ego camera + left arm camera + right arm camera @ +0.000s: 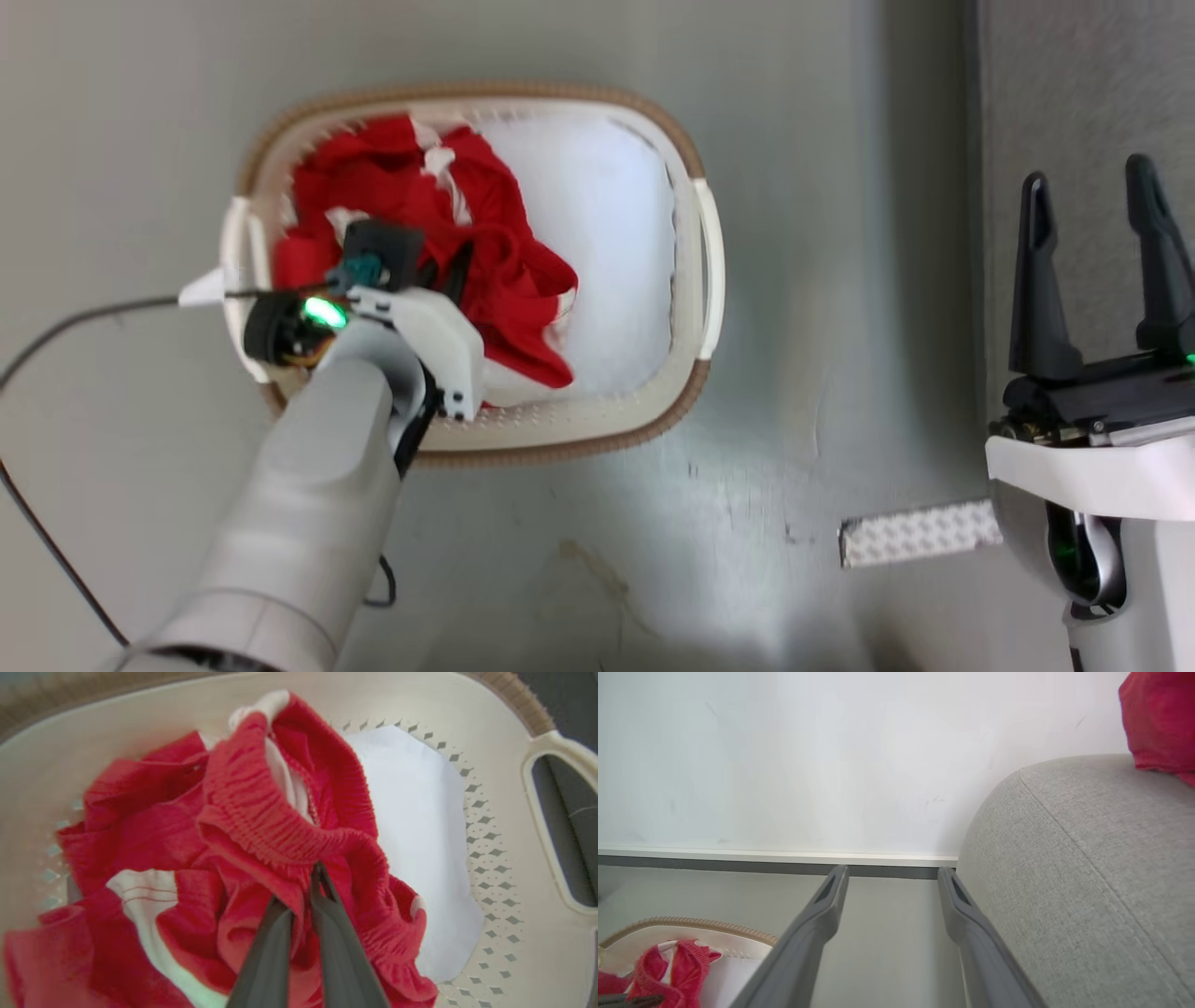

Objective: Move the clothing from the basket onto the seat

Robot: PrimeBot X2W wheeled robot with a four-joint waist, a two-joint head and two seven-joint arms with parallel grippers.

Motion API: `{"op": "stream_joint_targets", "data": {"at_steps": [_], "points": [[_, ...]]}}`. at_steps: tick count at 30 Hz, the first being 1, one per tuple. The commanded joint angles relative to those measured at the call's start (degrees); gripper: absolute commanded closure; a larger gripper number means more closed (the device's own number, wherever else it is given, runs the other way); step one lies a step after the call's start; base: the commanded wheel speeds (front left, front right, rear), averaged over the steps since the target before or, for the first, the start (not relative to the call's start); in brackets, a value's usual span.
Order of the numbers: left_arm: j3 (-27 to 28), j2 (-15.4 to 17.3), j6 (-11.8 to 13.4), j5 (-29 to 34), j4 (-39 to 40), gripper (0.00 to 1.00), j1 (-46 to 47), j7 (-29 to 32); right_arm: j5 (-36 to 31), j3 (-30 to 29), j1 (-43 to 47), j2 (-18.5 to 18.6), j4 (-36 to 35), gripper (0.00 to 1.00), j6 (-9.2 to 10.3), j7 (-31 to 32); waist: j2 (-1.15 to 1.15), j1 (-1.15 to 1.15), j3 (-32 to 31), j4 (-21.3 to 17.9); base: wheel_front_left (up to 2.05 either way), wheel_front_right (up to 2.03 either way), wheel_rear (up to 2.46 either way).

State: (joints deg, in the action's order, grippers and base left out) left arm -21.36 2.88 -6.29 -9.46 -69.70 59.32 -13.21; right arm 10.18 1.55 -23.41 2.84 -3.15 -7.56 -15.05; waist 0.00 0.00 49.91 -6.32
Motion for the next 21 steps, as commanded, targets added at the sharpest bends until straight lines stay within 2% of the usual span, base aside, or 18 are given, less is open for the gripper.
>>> {"op": "stream_joint_targets", "data": {"at_steps": [1,11,21], "points": [[0.07,0.21,-0.12,-1.11,0.56,1.0,-1.53,-0.81,-0.15,-0.15,0.7,0.09,0.72,0.0,0.14,-0.19,0.0,0.0,-4.11,1.15,0.0,0.0,0.0],[0.3,0.09,-0.43,-5.67,9.57,1.0,-12.51,-1.95,0.64,1.08,5.65,0.1,6.71,0.0,0.14,-0.19,0.0,0.0,-22.49,3.14,0.0,0.0,0.0],[1.12,0.65,2.31,-8.44,25.57,1.0,-26.11,-1.58,1.63,4.6,12.57,0.12,11.73,0.0,0.15,-0.19,0.0,0.0,-38.56,4.35,0.0,0.0,0.0]]}}
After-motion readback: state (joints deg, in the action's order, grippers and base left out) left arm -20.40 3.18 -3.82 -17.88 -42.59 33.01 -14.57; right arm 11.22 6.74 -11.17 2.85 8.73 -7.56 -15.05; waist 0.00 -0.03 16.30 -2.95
